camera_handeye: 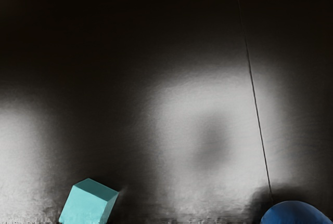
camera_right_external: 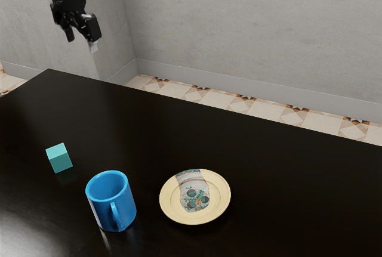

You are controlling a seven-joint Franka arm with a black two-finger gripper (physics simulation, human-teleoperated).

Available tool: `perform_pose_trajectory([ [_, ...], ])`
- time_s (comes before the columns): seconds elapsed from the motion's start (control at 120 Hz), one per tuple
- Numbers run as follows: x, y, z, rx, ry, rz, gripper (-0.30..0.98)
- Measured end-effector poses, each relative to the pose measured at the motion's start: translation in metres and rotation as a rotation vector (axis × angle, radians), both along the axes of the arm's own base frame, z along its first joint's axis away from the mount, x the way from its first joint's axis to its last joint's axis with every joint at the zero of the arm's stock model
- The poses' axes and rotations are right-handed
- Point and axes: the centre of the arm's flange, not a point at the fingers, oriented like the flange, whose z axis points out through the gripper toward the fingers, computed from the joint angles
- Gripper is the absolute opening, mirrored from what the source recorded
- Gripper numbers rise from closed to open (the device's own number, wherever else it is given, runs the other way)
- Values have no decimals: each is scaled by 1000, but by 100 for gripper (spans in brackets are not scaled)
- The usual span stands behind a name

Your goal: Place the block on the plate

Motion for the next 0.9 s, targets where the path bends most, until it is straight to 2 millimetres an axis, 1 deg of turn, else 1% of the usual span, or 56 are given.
perform_pose_trajectory([
  [0.092, 1, -10, -5, -4, 22, -4, 69],
  [0.142, 2, -13, -14, -7, 41, -3, 69],
  [0.175, 3, -14, -25, -8, 63, -3, 69],
  [0.25, 2, -8, -67, -13, 128, -9, 69],
  [0.3, -3, 3, -101, -22, 168, -15, 69],
  [0.35, -11, 18, -129, -35, 186, -20, 69],
  [0.433, -23, 45, -165, -56, 196, -25, 69],
  [0.492, -34, 64, -196, -76, 205, -31, 69],
  [0.533, -40, 79, -210, -84, 201, -35, 69],
  [0.617, -54, 107, -233, -94, 183, -45, 69],
  [0.717, -63, 140, -244, -88, 145, -59, 69],
  [0.775, -65, 155, -254, -83, 136, -73, 69],
  [0.833, -65, 158, -267, -82, 138, -110, 69],
  [0.9, -63, 146, -282, -83, 148, -175, 69],
])
